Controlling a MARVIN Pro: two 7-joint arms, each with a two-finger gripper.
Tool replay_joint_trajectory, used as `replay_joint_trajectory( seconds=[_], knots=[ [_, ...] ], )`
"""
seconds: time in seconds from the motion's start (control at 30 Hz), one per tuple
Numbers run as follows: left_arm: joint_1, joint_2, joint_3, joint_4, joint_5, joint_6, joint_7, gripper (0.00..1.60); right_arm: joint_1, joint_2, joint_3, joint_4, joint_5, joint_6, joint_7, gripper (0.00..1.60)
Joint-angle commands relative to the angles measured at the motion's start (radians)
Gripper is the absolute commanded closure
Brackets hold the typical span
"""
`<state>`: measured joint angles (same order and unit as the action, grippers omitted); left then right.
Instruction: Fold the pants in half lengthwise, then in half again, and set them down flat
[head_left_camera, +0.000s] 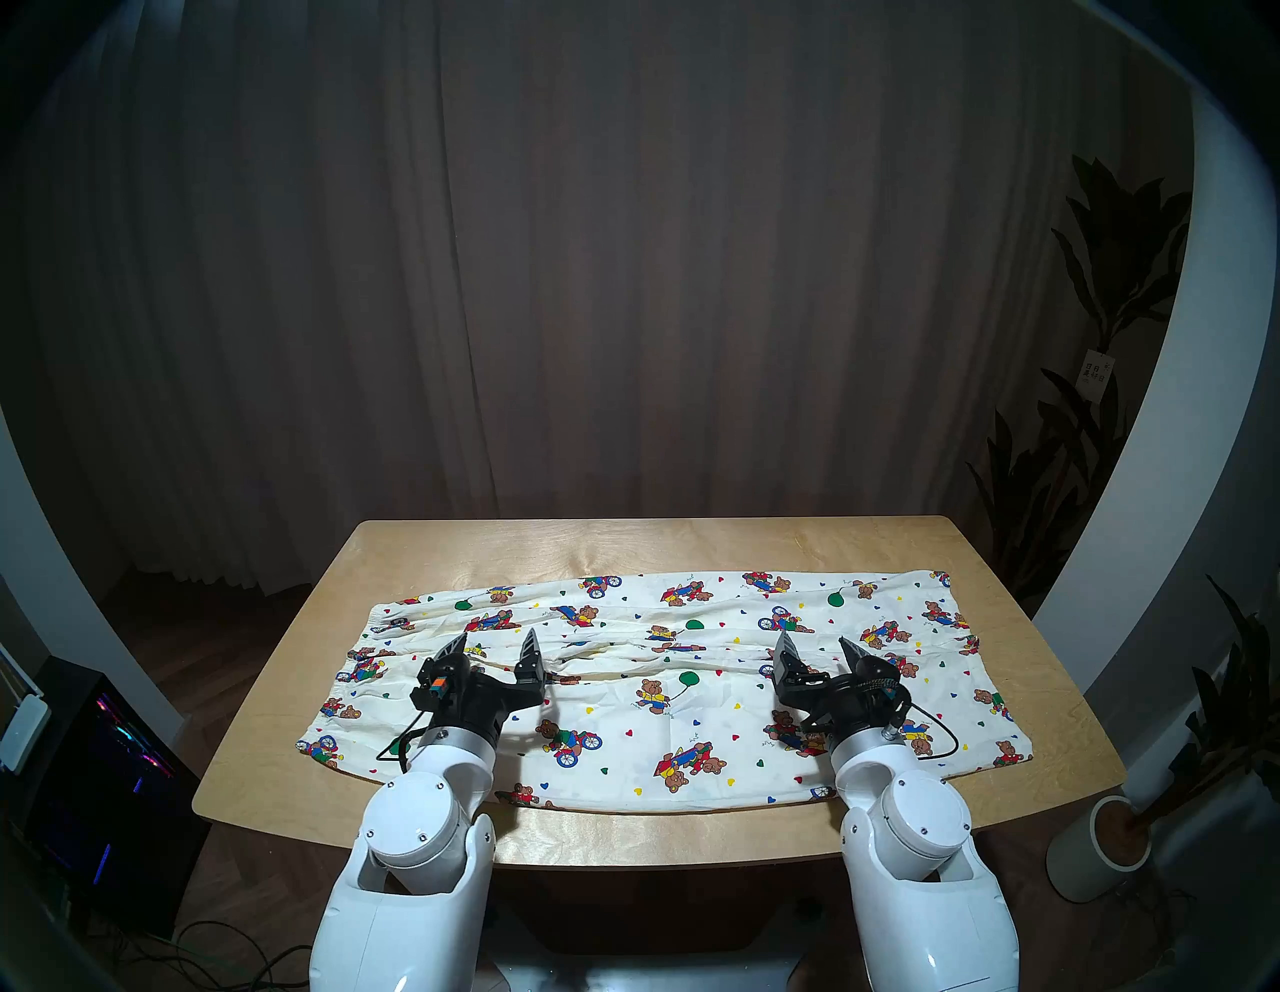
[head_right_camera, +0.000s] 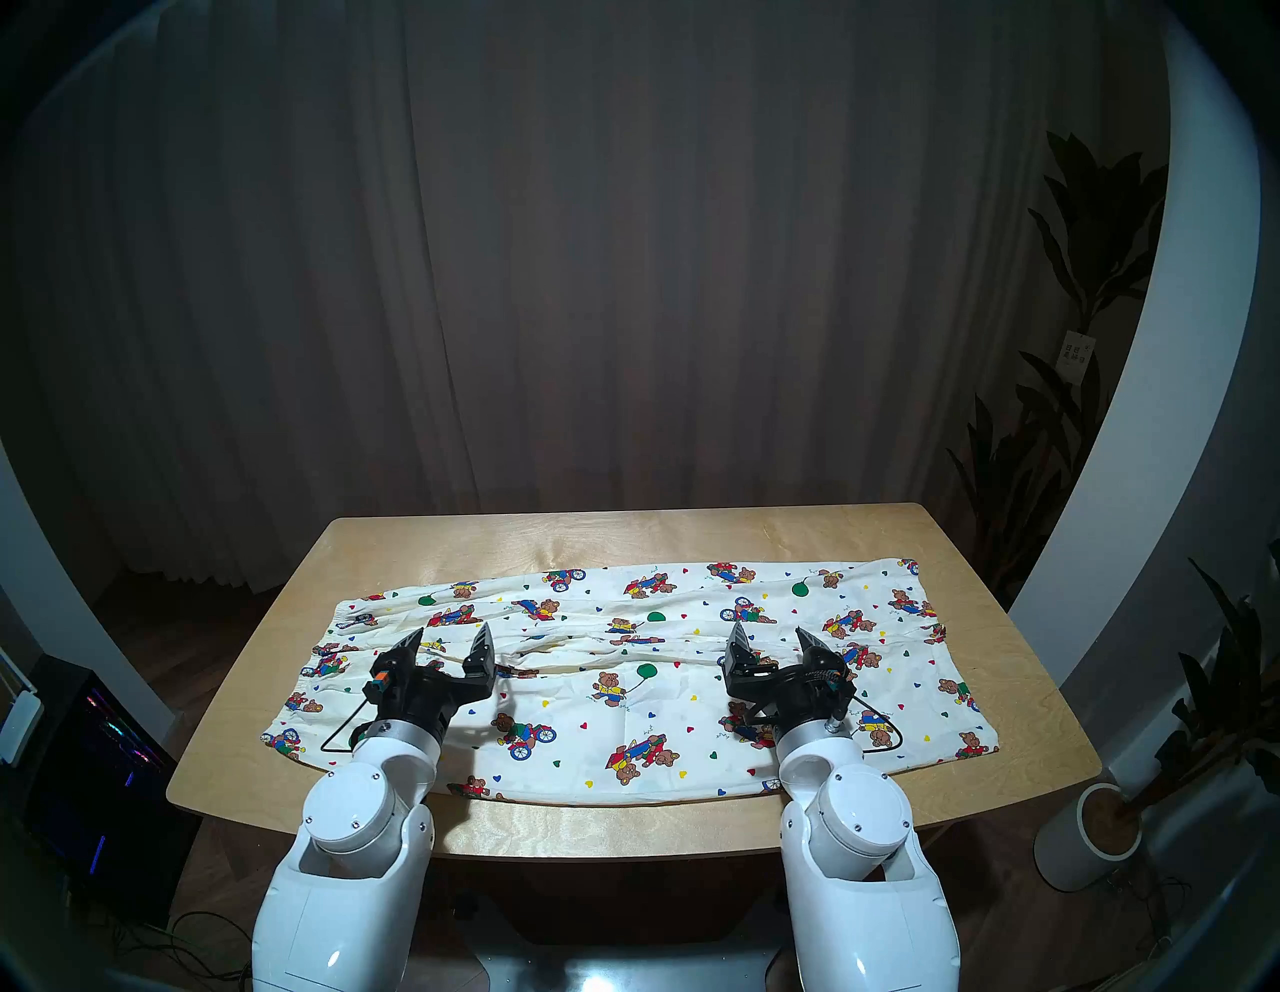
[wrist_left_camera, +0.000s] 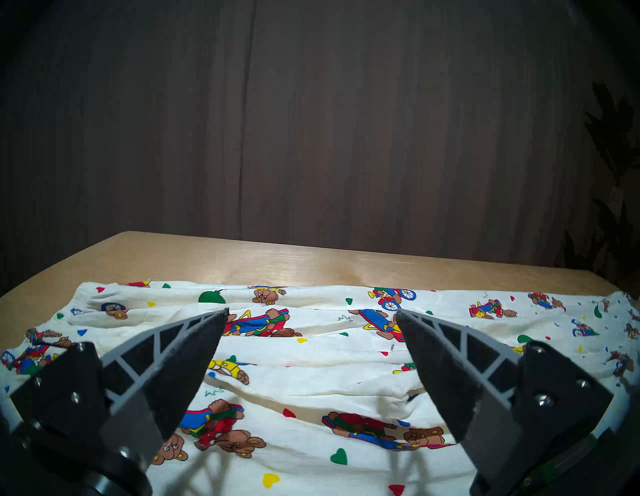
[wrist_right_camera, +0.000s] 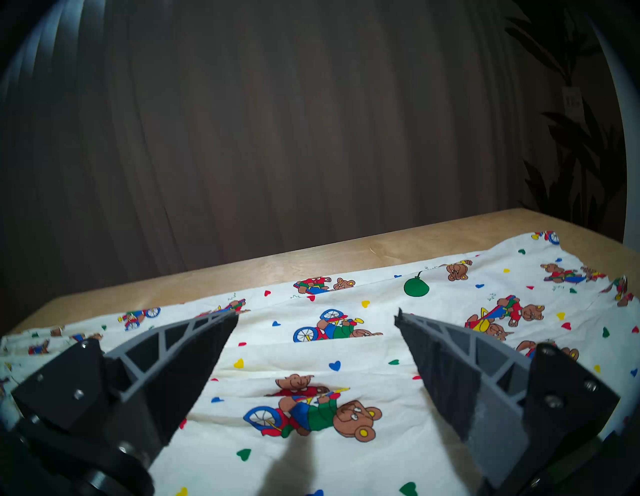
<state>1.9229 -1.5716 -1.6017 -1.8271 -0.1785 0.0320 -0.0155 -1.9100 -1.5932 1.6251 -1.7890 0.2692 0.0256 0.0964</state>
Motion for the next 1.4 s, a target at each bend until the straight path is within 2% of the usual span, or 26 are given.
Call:
replay_joint_trajectory(
  seconds=[0.0, 0.33, 0.83, 1.13, 1.37],
  knots=[
    [0.011, -0.047, -0.067, -0.122, -0.14, 0.032, -0.016, 0.0, 0.001, -0.027, 0.012, -0.071, 0.152, 0.063, 0.031, 0.0],
    [0.03, -0.076, -0.145, -0.194, -0.311, 0.087, -0.035, 0.0, -0.002, -0.046, 0.067, -0.082, 0.341, 0.164, 0.02, 0.0],
    [0.072, -0.12, -0.223, -0.252, -0.558, 0.205, -0.063, 0.0, -0.041, -0.068, 0.118, -0.175, 0.64, 0.306, 0.015, 0.0],
    [0.1, -0.142, -0.264, -0.287, -0.731, 0.308, -0.081, 0.0, -0.076, -0.084, 0.146, -0.242, 0.811, 0.408, -0.023, 0.0],
    [0.119, -0.162, -0.316, -0.311, -0.884, 0.419, -0.085, 0.0, -0.095, -0.096, 0.172, -0.313, 0.919, 0.482, -0.102, 0.0]
  ],
)
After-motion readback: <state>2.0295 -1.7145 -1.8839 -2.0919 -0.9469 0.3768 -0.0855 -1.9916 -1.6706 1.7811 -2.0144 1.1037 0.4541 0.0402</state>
